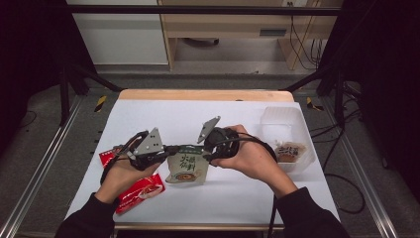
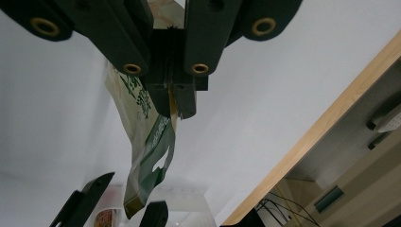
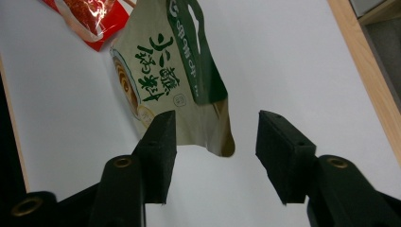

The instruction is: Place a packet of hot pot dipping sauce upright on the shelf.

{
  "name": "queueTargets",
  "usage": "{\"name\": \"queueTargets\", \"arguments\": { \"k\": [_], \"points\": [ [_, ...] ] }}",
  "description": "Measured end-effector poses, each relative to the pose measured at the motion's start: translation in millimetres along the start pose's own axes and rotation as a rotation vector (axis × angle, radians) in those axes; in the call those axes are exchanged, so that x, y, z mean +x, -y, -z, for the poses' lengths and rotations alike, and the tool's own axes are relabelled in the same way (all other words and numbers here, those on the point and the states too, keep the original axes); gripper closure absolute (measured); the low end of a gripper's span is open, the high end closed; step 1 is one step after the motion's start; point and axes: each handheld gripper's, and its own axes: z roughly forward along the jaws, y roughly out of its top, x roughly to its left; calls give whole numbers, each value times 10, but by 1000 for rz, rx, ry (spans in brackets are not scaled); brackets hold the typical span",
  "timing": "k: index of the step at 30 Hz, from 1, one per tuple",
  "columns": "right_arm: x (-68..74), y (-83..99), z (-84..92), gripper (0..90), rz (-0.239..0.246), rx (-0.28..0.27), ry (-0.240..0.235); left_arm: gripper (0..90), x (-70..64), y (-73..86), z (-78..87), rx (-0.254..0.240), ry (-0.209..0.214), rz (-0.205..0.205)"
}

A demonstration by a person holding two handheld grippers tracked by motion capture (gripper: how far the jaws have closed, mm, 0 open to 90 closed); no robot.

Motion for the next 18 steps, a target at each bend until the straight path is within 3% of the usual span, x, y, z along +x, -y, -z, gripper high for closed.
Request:
{"name": "queueTargets", "arguments": {
  "k": [8, 18],
  "points": [
    [16, -100, -201, 574, 20, 19, -50, 900, -11, -8, -1, -2, 6, -4],
    [-7, -163, -335, 756, 45, 43, -67, 900, -19, -14, 7, -10, 12, -9]
  ]
}}
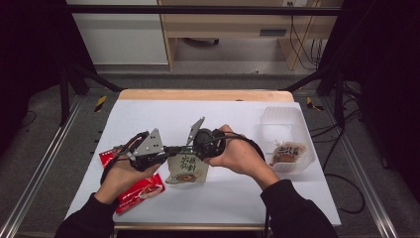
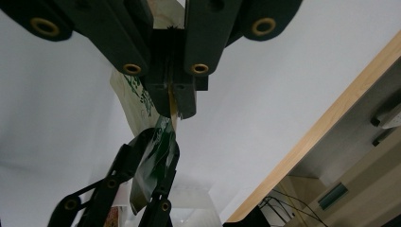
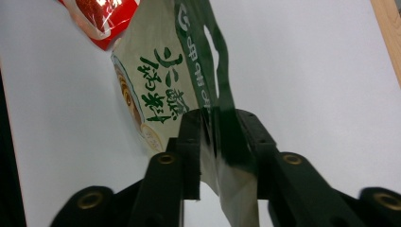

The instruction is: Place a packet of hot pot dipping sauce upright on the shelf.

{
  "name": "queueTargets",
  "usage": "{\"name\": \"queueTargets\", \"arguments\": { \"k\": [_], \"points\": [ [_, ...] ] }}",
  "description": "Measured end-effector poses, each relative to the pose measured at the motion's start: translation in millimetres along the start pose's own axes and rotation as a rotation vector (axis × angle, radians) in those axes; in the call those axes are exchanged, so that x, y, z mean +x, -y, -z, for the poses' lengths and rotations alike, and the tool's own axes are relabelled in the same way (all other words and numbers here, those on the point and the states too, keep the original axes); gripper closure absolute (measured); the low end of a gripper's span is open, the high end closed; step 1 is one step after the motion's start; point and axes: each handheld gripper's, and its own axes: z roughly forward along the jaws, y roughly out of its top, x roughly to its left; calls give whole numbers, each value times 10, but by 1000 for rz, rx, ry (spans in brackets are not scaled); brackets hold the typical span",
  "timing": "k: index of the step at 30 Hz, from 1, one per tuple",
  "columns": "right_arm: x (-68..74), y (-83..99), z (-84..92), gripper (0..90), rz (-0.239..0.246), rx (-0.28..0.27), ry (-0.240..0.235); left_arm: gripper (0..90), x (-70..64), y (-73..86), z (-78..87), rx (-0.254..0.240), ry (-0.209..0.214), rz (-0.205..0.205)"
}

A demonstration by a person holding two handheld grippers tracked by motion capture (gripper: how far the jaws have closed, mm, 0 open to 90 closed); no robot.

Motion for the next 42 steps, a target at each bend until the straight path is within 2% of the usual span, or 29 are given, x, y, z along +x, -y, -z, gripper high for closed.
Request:
{"name": "queueTargets", "arguments": {
  "k": [3, 6, 8, 10, 11, 13, 15, 19, 23, 27, 30, 33, 35, 42],
  "points": [
    [-13, -13, -15, 862, 13, 5, -12, 900, 9, 11, 6, 2, 0, 8],
    [-17, -20, -17, 900, 11, 2, -20, 893, 21, 35, 8, -4, 0, 23],
    [-9, -32, -25, 900, 19, 6, -19, 857, 38, 64, 20, -14, -5, 38],
    [-3, -35, -31, 900, 24, 17, -22, 773, 48, 90, 37, -20, -15, 54],
    [-5, -34, -35, 900, 29, 19, -19, 702, 58, 107, 53, -24, -26, 63],
    [-11, -22, -37, 900, 22, 26, -17, 568, 85, 145, 91, -36, -57, 87],
    [-35, -12, -27, 900, 14, 15, -20, 482, 110, 194, 129, -41, -86, 98],
    [-57, -10, 7, 900, 6, 4, -15, 354, 137, 325, 176, -28, -116, 130],
    [-70, -25, 53, 900, 19, 1, -22, 258, 162, 510, 177, 16, -119, 170],
    [-85, -32, 104, 900, 37, 11, -10, 191, 156, 680, 170, 46, -133, 210],
    [-142, -9, 165, 900, 43, -1, -6, 154, 132, 834, 162, 72, -145, 244],
    [-190, 18, 233, 900, 45, -14, -8, 157, 85, 983, 174, 83, -177, 262],
    [-227, 40, 301, 900, 48, -17, -3, 160, 83, 1082, 192, 86, -202, 298],
    [-361, 120, 509, 900, 24, -2, 30, 140, 59, 1271, 242, 102, -217, 334]
  ]
}}
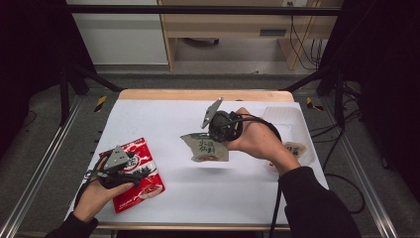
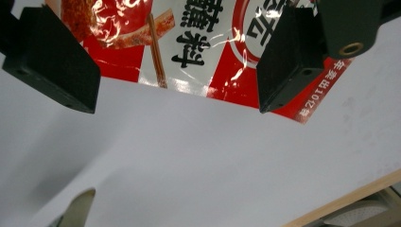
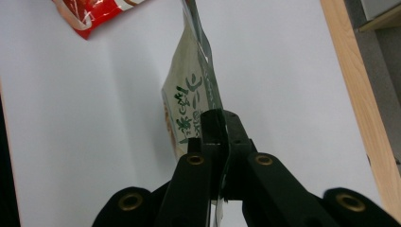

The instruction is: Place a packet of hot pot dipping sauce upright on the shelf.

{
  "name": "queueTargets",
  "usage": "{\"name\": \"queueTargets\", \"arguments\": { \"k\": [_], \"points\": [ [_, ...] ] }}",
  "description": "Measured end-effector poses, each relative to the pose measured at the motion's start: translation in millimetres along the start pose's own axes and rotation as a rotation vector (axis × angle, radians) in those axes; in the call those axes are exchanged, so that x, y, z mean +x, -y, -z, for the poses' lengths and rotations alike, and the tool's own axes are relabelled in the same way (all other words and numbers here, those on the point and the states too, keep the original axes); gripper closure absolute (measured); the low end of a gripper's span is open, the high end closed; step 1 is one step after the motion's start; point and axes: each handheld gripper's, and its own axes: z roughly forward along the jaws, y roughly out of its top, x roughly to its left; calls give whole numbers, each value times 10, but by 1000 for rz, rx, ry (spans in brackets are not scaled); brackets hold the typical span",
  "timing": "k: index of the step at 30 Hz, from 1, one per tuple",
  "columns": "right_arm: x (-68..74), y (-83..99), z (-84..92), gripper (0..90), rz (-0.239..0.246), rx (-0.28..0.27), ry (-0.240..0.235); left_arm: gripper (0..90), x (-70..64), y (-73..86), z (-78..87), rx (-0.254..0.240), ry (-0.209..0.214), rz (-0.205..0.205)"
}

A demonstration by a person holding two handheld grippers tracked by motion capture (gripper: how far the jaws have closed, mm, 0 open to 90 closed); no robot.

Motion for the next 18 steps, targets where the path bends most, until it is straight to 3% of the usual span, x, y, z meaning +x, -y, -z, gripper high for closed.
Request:
{"name": "queueTargets", "arguments": {
  "k": [9, 18],
  "points": [
    [-230, 124, 201, 900, -57, -19, 34, 107, 17, 52, -63, 2, -20, 15],
    [-402, 229, 419, 900, -61, -46, 91, 106, 29, 103, -37, 7, -38, 22]
  ]
}}
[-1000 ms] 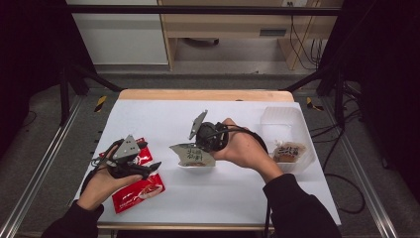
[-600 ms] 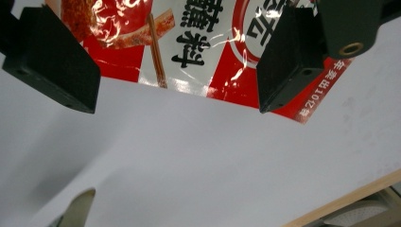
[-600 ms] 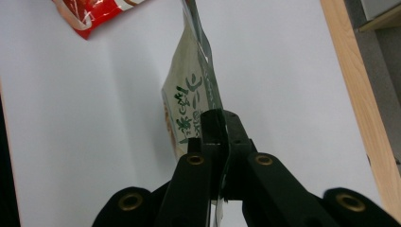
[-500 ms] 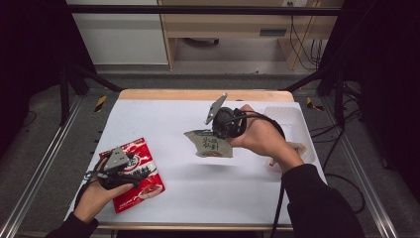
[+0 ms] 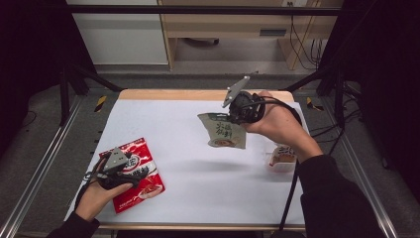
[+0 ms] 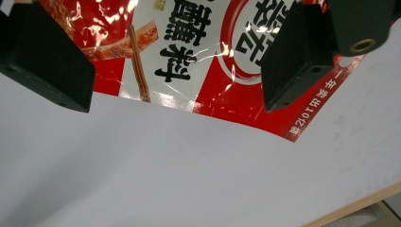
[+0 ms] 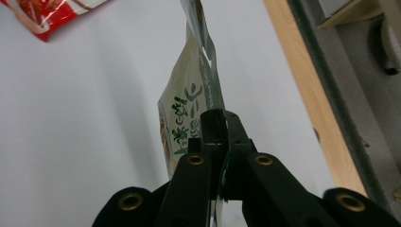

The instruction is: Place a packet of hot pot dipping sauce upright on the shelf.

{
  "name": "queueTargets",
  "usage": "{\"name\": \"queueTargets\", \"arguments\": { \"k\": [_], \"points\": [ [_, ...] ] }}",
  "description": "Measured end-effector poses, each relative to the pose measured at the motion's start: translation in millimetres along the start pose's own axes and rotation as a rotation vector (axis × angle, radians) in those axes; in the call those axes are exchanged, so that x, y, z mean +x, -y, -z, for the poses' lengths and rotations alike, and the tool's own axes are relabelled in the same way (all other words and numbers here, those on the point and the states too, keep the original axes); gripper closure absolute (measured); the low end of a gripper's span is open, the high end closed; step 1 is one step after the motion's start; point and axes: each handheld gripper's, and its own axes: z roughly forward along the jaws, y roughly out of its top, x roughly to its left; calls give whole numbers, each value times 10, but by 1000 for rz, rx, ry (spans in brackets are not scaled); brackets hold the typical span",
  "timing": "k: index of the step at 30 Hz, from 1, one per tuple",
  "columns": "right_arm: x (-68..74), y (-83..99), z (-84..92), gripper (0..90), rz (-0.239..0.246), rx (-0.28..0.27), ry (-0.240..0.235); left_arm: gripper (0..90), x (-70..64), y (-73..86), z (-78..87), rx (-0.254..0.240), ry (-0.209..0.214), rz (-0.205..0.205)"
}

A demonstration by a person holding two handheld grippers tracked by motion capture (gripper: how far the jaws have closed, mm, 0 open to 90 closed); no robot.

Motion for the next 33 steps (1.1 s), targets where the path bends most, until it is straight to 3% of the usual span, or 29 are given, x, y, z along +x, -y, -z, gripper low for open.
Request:
{"name": "queueTargets", "arguments": {
  "k": [8, 15, 24, 27, 33],
  "points": [
    [-170, 109, 165, 900, -25, -33, 57, 71, -30, 22, 7, 4, 1, 15],
    [-296, 218, 304, 900, -50, -44, 79, 70, -77, 28, -24, 28, 1, -11],
    [-370, 401, 500, 900, -68, -67, 135, 71, -76, 40, -29, 43, -12, -8],
    [-402, 494, 581, 900, -94, -76, 157, 71, -83, 42, -28, 45, -12, -8],
    [-468, 667, 632, 900, -125, -57, 186, 71, -87, 41, -31, 44, -7, -5]
  ]
}}
